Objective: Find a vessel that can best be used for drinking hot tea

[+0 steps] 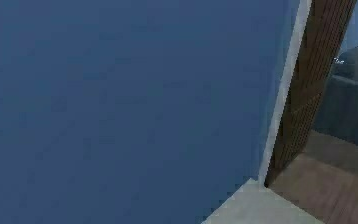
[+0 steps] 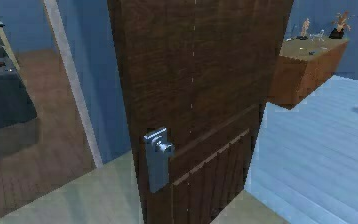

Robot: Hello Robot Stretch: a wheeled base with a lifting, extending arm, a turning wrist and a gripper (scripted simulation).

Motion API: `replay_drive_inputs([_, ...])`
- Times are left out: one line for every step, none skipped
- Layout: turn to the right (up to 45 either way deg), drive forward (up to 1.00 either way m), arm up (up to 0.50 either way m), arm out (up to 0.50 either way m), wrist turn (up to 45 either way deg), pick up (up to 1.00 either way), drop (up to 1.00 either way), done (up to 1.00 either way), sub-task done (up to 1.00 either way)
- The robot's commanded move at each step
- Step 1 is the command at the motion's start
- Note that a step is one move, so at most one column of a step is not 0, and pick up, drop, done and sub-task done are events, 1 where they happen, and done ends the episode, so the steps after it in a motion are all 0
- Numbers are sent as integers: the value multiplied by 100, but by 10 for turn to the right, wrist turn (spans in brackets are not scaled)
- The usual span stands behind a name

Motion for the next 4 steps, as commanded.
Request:
replay_drive_inputs([-150, 0, 0, 0, 0, 0, 0, 0, 0])
replay_drive_inputs([0, 30, 0, 0, 0, 0, 0, 0, 0])
replay_drive_inputs([450, 0, 0, 0, 0, 0, 0, 0, 0])
replay_drive_inputs([240, 0, 0, 0, 0, 0, 0, 0, 0])
